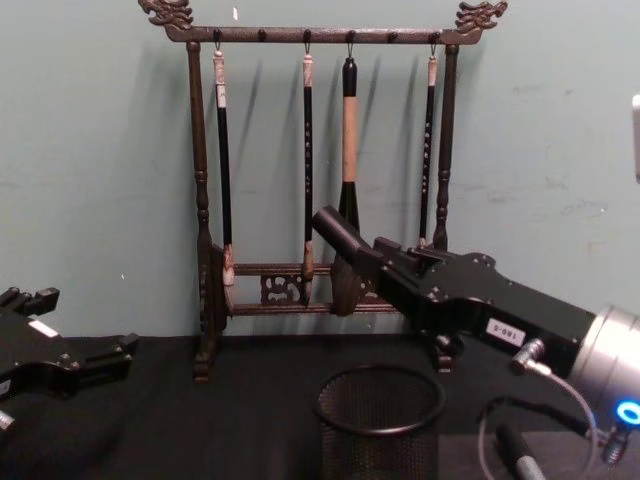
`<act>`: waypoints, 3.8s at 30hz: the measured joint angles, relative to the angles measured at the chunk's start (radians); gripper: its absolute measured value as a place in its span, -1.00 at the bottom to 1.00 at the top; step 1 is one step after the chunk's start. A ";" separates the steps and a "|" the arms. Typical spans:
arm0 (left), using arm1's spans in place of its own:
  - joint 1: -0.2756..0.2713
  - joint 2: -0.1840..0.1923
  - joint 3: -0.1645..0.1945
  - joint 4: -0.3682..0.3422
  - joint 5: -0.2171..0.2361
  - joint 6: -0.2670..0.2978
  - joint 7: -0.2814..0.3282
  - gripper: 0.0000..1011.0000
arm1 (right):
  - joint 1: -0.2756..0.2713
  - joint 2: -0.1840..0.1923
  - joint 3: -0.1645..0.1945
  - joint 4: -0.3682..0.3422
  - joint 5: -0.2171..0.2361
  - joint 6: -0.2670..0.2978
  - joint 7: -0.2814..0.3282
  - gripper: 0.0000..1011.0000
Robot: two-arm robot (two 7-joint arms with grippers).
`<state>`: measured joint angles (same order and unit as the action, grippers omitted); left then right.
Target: Pick up the water-based marker from the table and place it into the pen holder.
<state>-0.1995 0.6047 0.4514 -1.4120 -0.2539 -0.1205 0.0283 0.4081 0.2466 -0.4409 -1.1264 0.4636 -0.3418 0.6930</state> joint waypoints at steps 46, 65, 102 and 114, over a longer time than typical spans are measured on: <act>0.000 0.000 0.000 0.000 0.000 0.000 0.000 1.00 | 0.061 -0.098 -0.016 0.219 0.060 -0.086 0.101 -0.61; 0.000 0.000 0.000 0.000 0.000 0.000 0.000 1.00 | 0.095 -0.119 -0.012 0.276 0.044 -0.089 0.118 -0.61; 0.000 0.000 0.000 0.000 0.000 0.000 0.000 1.00 | 0.043 -0.083 -0.027 0.176 0.045 -0.049 0.102 0.98; 0.000 0.000 0.000 0.000 0.000 0.000 0.000 1.00 | -0.017 -0.026 -0.017 0.053 0.044 -0.021 0.046 0.98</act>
<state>-0.1995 0.6047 0.4514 -1.4120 -0.2539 -0.1206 0.0283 0.3916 0.2201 -0.4579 -1.0737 0.5075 -0.3629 0.7389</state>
